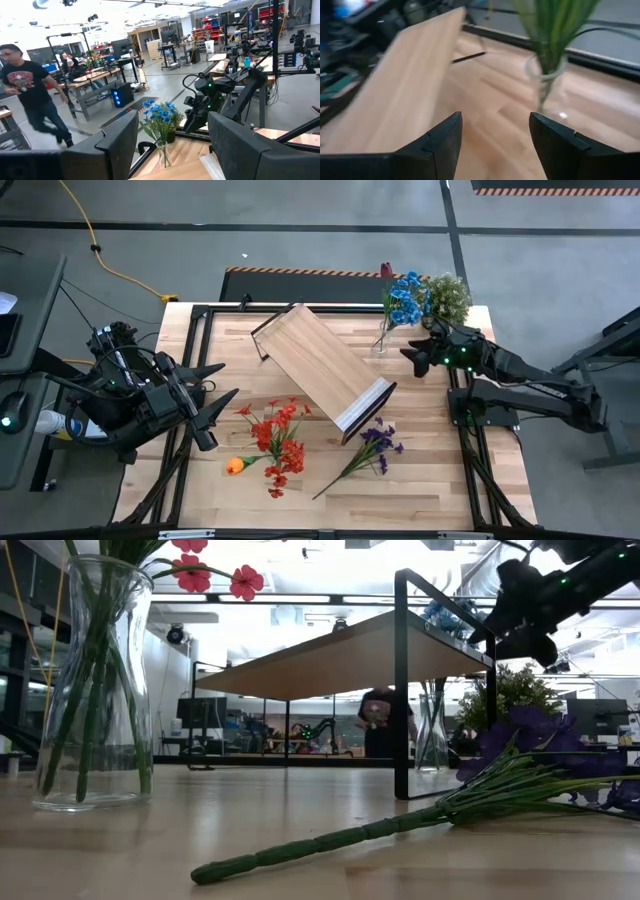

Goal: Pick and place flowers into a vace then onto a shelf
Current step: Put the violet flowers into the top transparent vase

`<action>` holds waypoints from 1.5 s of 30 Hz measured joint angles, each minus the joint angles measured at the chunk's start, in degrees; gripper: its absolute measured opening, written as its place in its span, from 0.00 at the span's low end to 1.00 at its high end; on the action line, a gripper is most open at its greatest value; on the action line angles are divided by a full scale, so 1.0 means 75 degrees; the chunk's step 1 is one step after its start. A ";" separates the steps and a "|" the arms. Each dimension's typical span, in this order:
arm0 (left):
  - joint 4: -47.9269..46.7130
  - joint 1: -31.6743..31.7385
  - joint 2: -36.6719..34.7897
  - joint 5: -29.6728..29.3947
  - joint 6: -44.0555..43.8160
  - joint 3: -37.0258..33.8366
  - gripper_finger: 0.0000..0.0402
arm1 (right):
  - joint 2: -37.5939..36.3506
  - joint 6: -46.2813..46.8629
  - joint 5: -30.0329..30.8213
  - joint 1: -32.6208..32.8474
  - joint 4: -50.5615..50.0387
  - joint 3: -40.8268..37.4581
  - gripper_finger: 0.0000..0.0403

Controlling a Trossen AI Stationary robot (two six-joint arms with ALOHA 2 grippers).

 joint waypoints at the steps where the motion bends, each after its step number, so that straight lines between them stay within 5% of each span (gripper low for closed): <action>1: 0.0000 0.0001 0.0000 0.0000 0.0002 0.0000 0.67 | -0.0090 0.0000 -0.0212 0.0000 -0.0061 0.0000 0.55; 12: 0.0000 0.0002 0.0000 0.0000 0.0000 0.0000 0.67 | -0.0735 0.0509 -0.3239 0.0000 -0.0197 0.0000 0.54; 17: 0.0000 0.0000 0.0000 0.0020 0.0000 0.0000 0.68 | -0.1038 0.0775 -0.3904 0.0000 0.0093 0.0000 0.53; 29: -0.0006 -0.0001 0.0000 0.0357 -0.0938 0.0000 0.68 | -0.1569 0.1901 -0.4923 0.0018 0.3206 0.0000 0.48; 45: -0.0609 -0.0004 0.0003 0.0442 -0.1801 0.0002 0.68 | -0.1567 0.2210 -0.4594 0.1281 0.6156 0.0000 0.48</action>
